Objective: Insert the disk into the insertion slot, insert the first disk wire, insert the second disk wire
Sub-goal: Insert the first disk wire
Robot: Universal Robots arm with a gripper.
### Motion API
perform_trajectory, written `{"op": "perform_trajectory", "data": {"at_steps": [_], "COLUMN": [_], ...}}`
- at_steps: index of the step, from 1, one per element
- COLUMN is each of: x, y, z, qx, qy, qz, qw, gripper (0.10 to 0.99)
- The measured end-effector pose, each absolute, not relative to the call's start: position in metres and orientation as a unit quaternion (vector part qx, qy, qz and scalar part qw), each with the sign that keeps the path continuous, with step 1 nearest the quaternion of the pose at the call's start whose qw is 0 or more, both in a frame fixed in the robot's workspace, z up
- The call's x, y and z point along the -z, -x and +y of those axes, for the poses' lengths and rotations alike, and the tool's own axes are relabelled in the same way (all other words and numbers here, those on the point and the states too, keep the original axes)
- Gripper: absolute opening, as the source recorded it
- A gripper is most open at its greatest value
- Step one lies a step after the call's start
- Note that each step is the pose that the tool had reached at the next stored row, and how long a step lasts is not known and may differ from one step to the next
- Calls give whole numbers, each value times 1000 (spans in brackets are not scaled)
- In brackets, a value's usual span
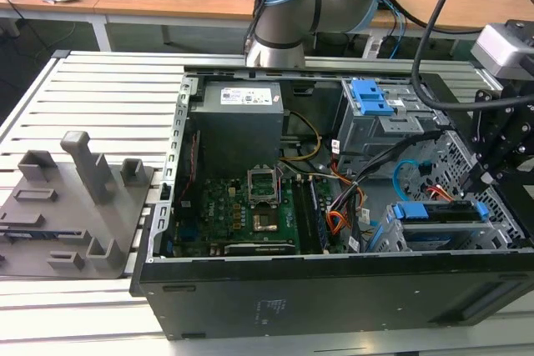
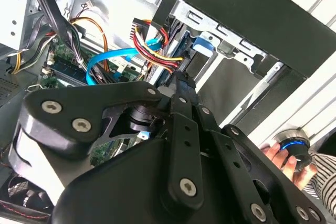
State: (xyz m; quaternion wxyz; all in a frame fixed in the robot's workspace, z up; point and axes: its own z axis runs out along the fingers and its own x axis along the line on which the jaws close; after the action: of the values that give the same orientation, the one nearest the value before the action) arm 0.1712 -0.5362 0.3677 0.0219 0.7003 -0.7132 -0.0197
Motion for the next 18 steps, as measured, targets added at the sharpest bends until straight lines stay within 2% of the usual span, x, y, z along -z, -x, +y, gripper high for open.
{"op": "perform_trajectory", "data": {"at_steps": [18], "x": [-368], "y": [-137], "z": [-536], "qx": [20], "qy": [-700], "qz": [-713], "qw": [22], "gripper": [106]}}
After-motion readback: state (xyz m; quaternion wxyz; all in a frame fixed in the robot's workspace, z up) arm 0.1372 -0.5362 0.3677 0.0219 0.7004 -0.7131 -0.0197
